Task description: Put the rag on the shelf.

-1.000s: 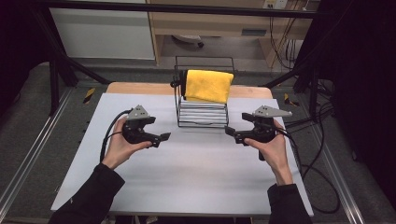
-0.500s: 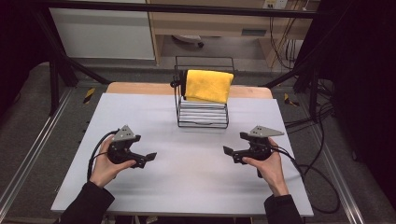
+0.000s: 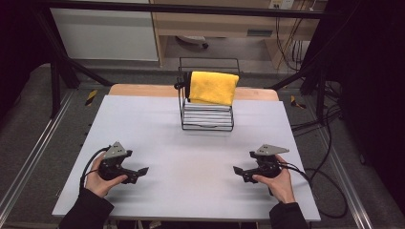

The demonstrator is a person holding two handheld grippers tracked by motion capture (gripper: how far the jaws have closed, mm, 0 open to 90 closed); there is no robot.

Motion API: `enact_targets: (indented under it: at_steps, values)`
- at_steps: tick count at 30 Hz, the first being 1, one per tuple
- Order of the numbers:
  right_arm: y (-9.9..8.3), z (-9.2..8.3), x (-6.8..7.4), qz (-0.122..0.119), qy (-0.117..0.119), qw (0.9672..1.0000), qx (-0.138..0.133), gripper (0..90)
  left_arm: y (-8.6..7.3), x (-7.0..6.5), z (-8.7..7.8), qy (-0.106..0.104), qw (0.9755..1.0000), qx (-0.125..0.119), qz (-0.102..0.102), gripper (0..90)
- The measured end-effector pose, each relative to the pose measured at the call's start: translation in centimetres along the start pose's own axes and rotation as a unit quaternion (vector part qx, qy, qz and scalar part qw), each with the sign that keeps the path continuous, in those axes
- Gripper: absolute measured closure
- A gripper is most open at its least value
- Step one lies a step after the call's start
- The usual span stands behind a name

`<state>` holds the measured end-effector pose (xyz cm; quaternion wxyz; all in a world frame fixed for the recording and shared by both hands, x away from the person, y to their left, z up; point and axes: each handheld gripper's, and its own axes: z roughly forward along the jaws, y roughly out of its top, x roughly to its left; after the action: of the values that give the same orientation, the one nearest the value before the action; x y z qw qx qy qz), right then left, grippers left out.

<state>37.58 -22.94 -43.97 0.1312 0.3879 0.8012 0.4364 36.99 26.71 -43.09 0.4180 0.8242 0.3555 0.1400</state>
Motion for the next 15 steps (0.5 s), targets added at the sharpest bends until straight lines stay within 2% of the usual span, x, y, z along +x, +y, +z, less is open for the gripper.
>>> enact_targets:
  at_steps: [3,8,15]
  values:
    - [-0.8,-0.3,-0.3,0.005,-0.001,1.0,0.006,5.4,-0.8,0.3,-0.2,0.003,1.0,0.003,-0.002,4.1]
    - [-1.9,-1.0,-0.8,0.013,-0.003,0.9999,0.002,5.1,-1.9,0.6,-0.3,0.008,1.0,0.004,-0.004,4.0]
    - [-2.6,-1.3,-1.3,0.018,0.001,0.9998,-0.002,5.1,-2.6,0.7,-0.4,0.009,0.9999,0.008,-0.008,4.0]
